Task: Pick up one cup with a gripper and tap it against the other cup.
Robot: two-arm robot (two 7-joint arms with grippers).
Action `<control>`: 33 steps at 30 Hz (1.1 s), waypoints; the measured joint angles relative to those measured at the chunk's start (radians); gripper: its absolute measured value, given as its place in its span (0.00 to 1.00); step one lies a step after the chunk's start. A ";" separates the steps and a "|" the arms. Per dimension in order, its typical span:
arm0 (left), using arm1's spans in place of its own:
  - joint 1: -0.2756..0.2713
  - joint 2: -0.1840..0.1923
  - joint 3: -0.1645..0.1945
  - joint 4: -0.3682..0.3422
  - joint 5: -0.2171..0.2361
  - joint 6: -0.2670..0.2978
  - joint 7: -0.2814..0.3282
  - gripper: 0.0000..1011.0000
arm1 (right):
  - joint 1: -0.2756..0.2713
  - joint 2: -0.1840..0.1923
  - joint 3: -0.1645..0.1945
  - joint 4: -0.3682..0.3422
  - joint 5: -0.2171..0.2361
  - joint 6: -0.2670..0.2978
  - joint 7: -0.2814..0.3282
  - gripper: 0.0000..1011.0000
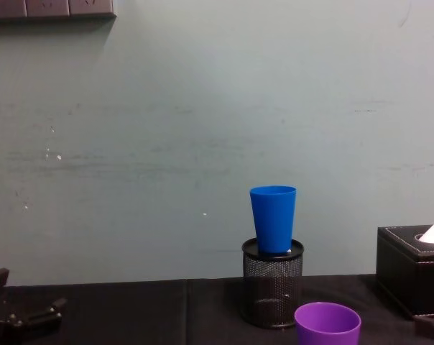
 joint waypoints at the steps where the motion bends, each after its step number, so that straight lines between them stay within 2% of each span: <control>1: 0.000 0.000 0.000 0.000 0.000 0.000 0.000 0.99 | 0.007 -0.010 -0.003 0.010 -0.001 -0.001 0.004 0.99; 6: 0.000 0.000 0.000 0.000 0.000 0.000 0.000 0.99 | 0.050 -0.065 -0.017 0.063 -0.024 -0.005 0.016 0.99; 14: 0.000 0.000 0.000 0.000 0.000 0.000 0.000 0.99 | 0.100 -0.127 -0.041 0.129 -0.076 -0.010 0.028 0.99; 22: 0.000 0.000 0.000 0.000 0.000 0.000 0.000 0.99 | 0.132 -0.176 -0.046 0.189 -0.111 -0.034 0.032 0.99; 33: 0.000 0.000 0.000 0.000 0.000 0.000 0.000 0.99 | 0.141 -0.214 -0.026 0.215 -0.120 -0.048 0.048 0.99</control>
